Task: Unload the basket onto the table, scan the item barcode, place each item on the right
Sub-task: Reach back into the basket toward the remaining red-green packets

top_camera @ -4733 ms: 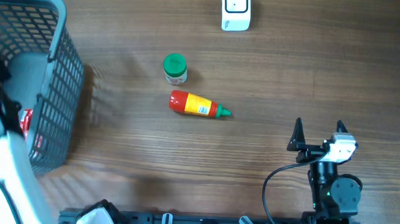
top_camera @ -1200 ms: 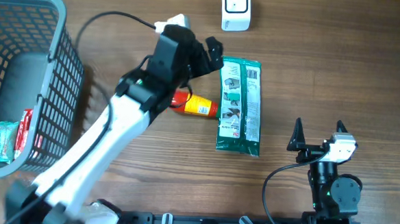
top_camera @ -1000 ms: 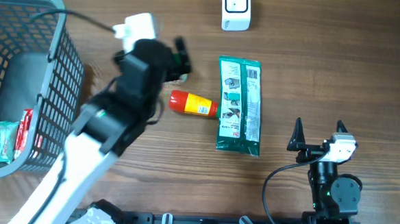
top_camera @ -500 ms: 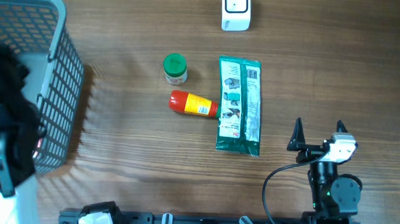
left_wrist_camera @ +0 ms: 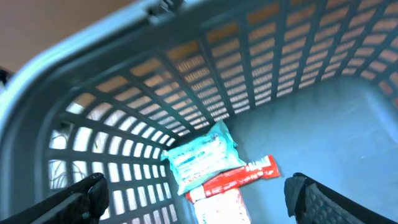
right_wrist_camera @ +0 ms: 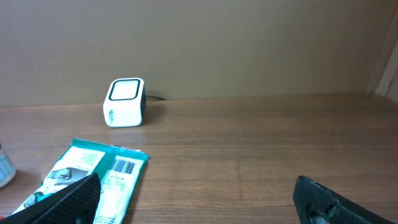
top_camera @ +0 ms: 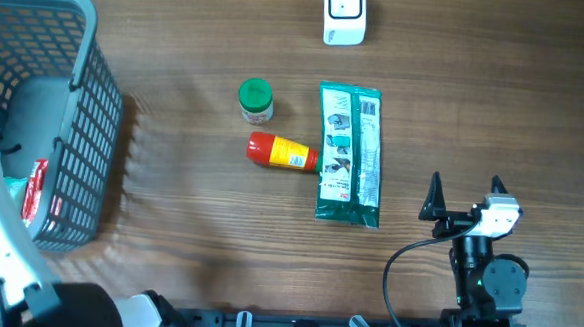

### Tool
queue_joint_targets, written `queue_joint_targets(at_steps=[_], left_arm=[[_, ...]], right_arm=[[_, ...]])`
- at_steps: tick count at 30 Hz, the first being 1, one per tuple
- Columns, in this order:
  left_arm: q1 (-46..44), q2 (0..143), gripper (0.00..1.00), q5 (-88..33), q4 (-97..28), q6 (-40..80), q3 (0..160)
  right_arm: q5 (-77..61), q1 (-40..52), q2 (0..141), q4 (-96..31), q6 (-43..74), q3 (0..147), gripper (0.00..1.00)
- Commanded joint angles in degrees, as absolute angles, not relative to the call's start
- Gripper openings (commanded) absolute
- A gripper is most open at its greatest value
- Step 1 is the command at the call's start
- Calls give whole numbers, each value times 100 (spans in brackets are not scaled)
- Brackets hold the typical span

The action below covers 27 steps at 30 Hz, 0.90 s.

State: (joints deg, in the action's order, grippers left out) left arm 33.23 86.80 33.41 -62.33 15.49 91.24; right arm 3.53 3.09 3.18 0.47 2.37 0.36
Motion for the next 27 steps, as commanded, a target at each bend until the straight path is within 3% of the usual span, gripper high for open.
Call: queue_joint_targets(at_steps=[1,13,27], left_arm=[[3356,8947,96,3124,-6316,1503,9083],[3378,9647,100,3218,-6687,2993,8731],[3793,9657,100,3420,-4045,3048,6495]], right_arm=[[445,336,307,80,303,32,100],[443,336,307,80,303,32,100],[443,336,307,80,301,32,100]])
